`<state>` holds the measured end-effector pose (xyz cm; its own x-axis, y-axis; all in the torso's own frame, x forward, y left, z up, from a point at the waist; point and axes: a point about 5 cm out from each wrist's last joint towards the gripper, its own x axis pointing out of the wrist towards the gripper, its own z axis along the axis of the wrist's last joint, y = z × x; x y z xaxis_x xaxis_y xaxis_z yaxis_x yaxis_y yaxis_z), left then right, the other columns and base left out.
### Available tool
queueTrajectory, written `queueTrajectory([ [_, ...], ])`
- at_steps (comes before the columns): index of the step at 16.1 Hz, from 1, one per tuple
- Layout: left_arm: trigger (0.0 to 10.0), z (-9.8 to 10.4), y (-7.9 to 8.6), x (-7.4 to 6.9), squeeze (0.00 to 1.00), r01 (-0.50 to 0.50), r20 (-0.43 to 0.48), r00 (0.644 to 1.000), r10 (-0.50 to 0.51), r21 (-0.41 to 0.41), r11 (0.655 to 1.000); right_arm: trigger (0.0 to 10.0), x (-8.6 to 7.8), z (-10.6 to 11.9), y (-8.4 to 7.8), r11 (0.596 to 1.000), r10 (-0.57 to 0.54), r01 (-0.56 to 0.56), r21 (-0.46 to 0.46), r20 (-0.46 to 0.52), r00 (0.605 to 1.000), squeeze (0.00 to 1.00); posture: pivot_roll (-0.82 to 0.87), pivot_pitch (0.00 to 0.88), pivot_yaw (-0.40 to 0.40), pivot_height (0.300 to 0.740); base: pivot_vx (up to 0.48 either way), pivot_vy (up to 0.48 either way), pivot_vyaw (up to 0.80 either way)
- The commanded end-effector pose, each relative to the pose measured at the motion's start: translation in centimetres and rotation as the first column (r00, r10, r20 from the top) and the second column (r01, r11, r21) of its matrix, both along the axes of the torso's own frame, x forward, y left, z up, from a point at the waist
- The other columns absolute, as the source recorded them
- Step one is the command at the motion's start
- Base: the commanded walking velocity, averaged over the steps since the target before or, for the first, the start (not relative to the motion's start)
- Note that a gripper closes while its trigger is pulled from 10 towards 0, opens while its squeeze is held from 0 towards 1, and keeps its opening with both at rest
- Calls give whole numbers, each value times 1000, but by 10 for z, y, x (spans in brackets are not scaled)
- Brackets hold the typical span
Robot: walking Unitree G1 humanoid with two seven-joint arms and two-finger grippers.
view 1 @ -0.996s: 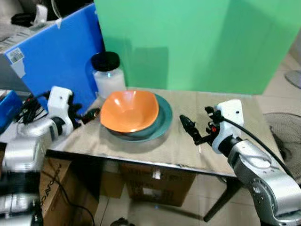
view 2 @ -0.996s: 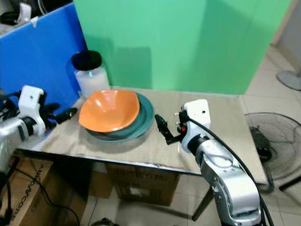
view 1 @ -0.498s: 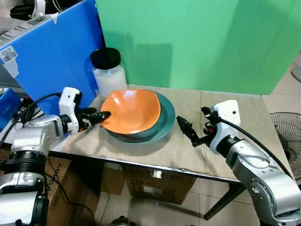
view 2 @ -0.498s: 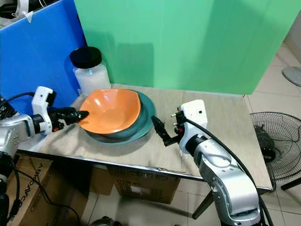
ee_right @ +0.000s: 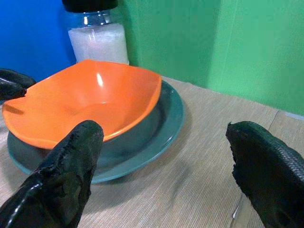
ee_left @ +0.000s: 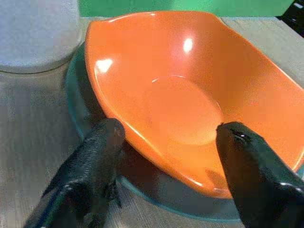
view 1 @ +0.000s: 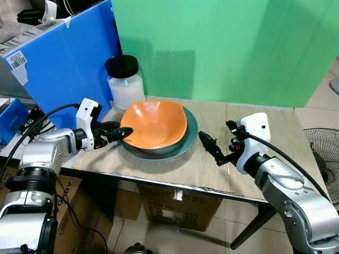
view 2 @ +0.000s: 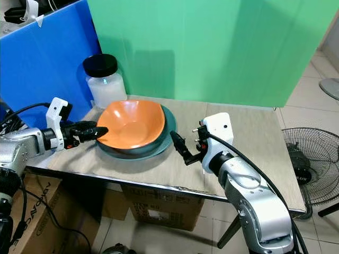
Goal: Setting the table
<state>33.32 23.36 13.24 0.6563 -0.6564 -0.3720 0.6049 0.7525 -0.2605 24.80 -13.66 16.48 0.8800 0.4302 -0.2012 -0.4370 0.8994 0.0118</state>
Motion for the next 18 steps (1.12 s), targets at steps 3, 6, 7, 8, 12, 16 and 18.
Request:
queueTrajectory([
  [3, 0, 2, -3, 2, 0, 20, 10, 1000, -20, -7, 1000, 10000, -4, 3, 5, 999, 39, -39, 7, -1, 999, 0, 53, 0, 62, 740, 0, 0, 0],
  [6, 0, -4, -2, 2, 0, -3, -36, 999, 3, -18, 1000, 10000, -5, 2, 6, 999, 47, -47, 6, -5, 999, 0, 52, 0, 61, 740, 0, 0, 0],
  [7, 0, -9, -3, 4, 0, -60, -78, 995, 56, -58, 997, 10000, -5, 2, 7, 998, 59, -59, 5, -8, 998, 0, 51, 0, 60, 740, 0, 0, 0],
  [8, 0, -11, -4, 6, 0, -83, -93, 993, 75, -76, 994, 10000, -6, 2, 7, 998, 65, -65, 5, -10, 998, 0, 51, 0, 60, 740, 0, 0, 0],
  [12, 0, -17, -11, 9, 0, -139, -180, 977, 111, -155, 978, 10000, -12, 5, 9, 986, 167, -167, -4, -7, 986, 0, 44, 0, 60, 740, 0, 0, 0],
  [16, 0, -28, -15, 7, 0, -142, -264, 959, 105, -124, 982, 10000, -16, 5, 10, 979, 206, -206, -11, -14, 979, 0, 44, 0, 60, 740, 0, 0, 0],
  [18, 0, -32, -17, 6, 0, -129, -298, 950, 91, -110, 986, 10000, -17, 4, 11, 976, 219, -219, -9, -18, 976, 0, 42, 0, 63, 740, 0, 0, 0],
])
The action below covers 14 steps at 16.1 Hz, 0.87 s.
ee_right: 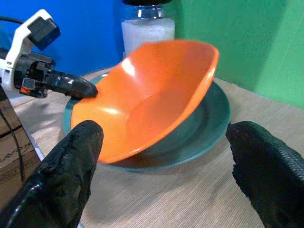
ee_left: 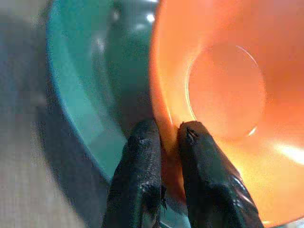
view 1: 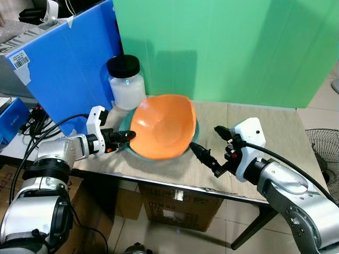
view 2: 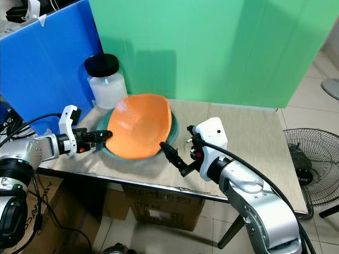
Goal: Setting the table
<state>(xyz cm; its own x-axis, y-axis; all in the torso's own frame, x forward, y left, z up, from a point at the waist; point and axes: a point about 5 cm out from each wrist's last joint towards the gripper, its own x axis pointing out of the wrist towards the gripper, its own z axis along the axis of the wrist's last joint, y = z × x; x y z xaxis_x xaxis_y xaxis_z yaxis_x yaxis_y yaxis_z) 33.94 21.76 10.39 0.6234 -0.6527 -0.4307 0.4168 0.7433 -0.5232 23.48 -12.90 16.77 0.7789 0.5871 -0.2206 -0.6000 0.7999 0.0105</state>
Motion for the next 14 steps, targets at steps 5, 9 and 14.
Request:
queueTrajectory([
  [5, 0, -3, -3, 0, 0, 7, -34, 999, -7, 10, 1000, 10000, -4, 1, 4, 999, 41, -41, 3, -1, 999, 0, 45, 0, 60, 740, 0, 0, 0],
  [9, 0, 10, -2, 6, 0, -25, 94, 995, 29, -42, 999, 10000, 6, 4, -2, 998, -53, 52, 31, 34, 998, 0, 48, 0, 58, 740, 0, 0, 0],
  [14, 0, 22, -15, 2, 0, 3, 284, 959, 16, -67, 998, 10000, 23, -4, -2, 962, -186, 206, 179, -122, 975, 0, 49, 0, 58, 740, 0, 0, 0],
])
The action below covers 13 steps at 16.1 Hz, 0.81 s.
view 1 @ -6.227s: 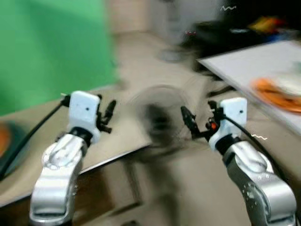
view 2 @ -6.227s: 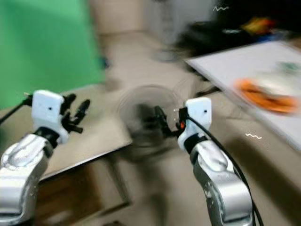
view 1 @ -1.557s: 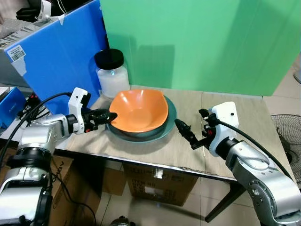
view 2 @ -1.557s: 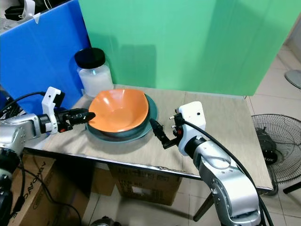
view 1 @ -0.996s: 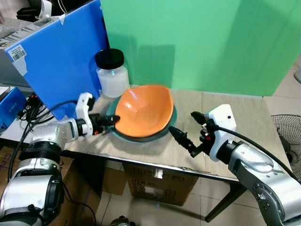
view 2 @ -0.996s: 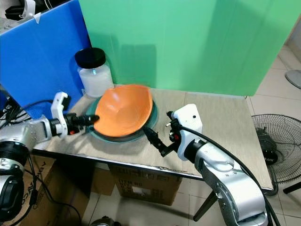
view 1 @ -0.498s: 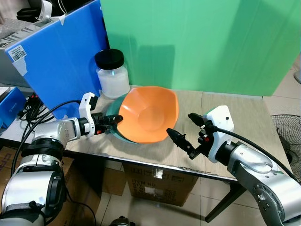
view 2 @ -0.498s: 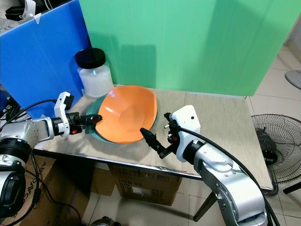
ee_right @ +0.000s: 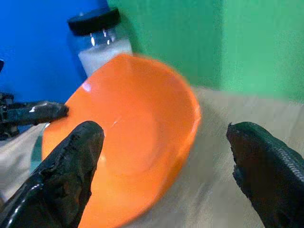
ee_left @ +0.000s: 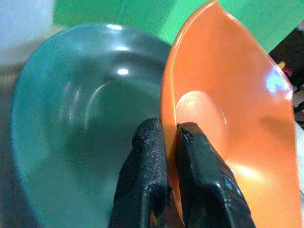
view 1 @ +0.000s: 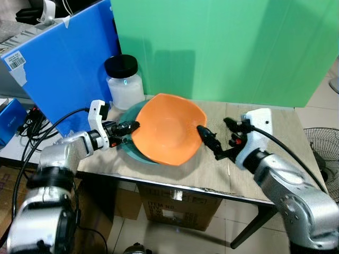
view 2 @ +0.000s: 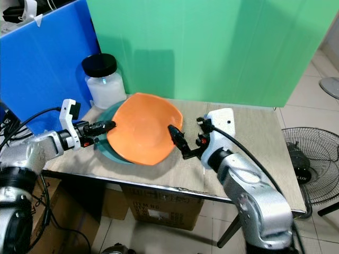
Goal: Setting the table
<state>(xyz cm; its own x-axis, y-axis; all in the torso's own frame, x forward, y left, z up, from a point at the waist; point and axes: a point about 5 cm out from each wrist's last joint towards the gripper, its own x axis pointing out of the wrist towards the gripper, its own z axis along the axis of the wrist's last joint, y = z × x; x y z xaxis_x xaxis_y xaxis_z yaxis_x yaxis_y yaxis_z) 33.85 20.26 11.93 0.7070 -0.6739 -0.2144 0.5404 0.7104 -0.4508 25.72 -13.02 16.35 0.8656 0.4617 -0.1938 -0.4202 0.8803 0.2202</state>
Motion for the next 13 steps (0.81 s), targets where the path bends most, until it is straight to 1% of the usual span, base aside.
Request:
queueTrajectory([
  [1, 0, 6, -3, 0, 0, -14, 64, 998, 14, 11, 1000, 10000, 7, -7, 2, 999, -20, 23, 34, -77, 997, 0, 51, 0, 51, 740, 0, 0, 0],
  [2, 0, 8, -6, -1, 0, -10, 110, 994, 9, 4, 1000, 10000, 12, -12, 4, 997, -33, 39, 60, -110, 993, 0, 54, 0, 48, 740, 0, 0, 0],
  [5, 0, 14, -12, -7, 0, 0, 175, 985, 5, -24, 1000, 10000, 23, -24, 9, 994, -48, 64, 89, -180, 982, 0, 63, 0, 37, 740, 0, 0, 0],
  [7, 0, 15, -13, -11, 0, 4, 193, 981, 1, -27, 1000, 10000, 30, -26, 9, 991, -77, 98, 94, -203, 976, 0, 74, 0, 27, 740, 0, 0, 0],
  [13, 0, 15, -13, -11, 0, 4, 193, 981, 1, -27, 1000, 10000, 30, -26, 9, 991, -77, 98, 94, -203, 976, 0, 74, 0, 27, 740, 0, 0, 0],
])
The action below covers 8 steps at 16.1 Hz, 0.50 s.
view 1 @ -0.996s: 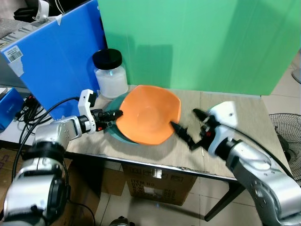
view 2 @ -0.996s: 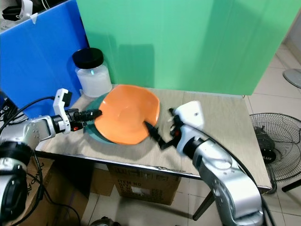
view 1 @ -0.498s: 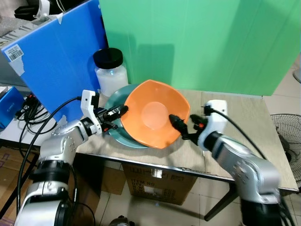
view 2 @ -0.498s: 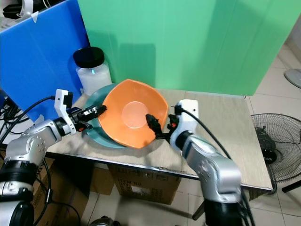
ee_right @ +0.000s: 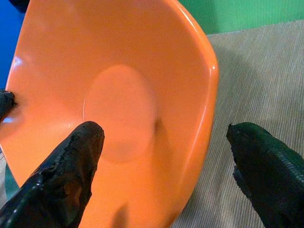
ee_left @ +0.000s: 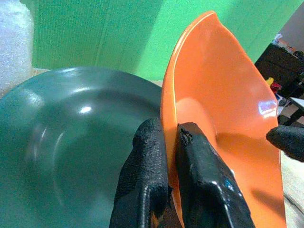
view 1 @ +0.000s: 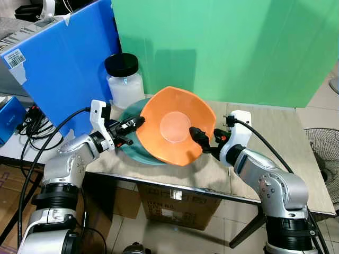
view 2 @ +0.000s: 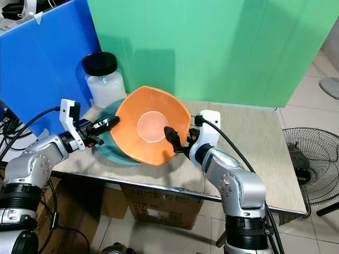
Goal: Setting the table
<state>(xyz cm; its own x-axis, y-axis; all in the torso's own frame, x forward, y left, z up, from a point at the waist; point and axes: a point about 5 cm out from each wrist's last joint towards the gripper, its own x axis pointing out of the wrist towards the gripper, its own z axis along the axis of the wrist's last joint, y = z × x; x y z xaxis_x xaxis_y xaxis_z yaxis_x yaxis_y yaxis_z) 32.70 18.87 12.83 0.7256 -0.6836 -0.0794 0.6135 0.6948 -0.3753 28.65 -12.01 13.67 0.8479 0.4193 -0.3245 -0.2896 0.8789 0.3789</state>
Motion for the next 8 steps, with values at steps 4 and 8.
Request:
queueTrajectory([
  [4, 0, 6, 1, 1, 0, -7, 31, 999, 7, -1, 1000, 10000, 1, 1, -1, 1000, -10, 10, 5, 2, 1000, 0, 74, 0, 27, 740, 0, 0, 0],
  [8, 0, 6, 1, 1, 0, -7, 31, 999, 7, -1, 1000, 10000, 1, 1, -1, 1000, -10, 10, 5, 2, 1000, 0, 74, 0, 27, 740, 0, 0, 0],
])
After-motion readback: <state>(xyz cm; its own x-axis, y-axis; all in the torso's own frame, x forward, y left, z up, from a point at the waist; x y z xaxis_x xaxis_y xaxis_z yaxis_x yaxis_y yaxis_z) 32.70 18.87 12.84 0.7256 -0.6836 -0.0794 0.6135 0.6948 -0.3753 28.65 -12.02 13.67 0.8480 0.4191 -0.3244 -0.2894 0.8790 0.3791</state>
